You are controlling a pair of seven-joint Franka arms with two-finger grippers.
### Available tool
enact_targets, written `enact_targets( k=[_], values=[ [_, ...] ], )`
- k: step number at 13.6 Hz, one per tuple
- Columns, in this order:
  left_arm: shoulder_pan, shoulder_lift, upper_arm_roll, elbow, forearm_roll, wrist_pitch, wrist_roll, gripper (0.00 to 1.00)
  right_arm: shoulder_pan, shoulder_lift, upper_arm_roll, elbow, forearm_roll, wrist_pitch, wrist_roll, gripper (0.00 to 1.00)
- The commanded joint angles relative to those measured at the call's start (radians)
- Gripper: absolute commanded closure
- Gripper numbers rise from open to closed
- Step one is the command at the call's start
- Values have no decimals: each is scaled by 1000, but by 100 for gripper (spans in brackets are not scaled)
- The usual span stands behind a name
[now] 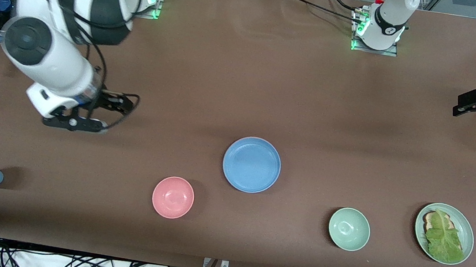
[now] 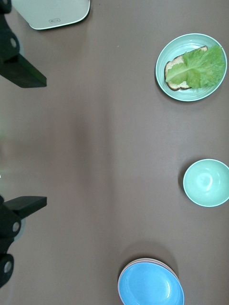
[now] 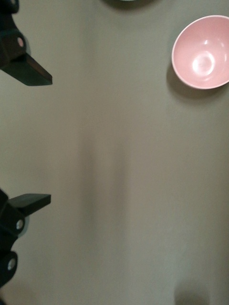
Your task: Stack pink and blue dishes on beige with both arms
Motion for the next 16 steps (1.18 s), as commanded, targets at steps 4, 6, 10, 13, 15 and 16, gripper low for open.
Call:
enact_targets(
  k=[4, 6, 10, 13, 15, 16],
  values=[
    [2, 4, 0, 18, -22, -1, 12, 0, -161, -176, 62, -59, 7, -151, -172, 0],
    [2, 4, 1, 18, -22, 0, 12, 0, -247, -225, 108, -62, 5, -199, -197, 0],
    [2, 4, 1, 18, -22, -1, 11, 0, -401, -301, 236, -88, -19, -237, -218, 0],
    [2, 4, 1, 18, -22, -1, 12, 0, -484, -323, 357, -111, -108, -225, -223, 0],
    [2, 4, 1, 18, -22, -1, 12, 0, -496, -325, 362, -113, -94, -227, -221, 0],
    [2, 4, 1, 18, -22, -1, 12, 0, -496, -325, 360, -113, -78, -230, -220, 0]
  ],
)
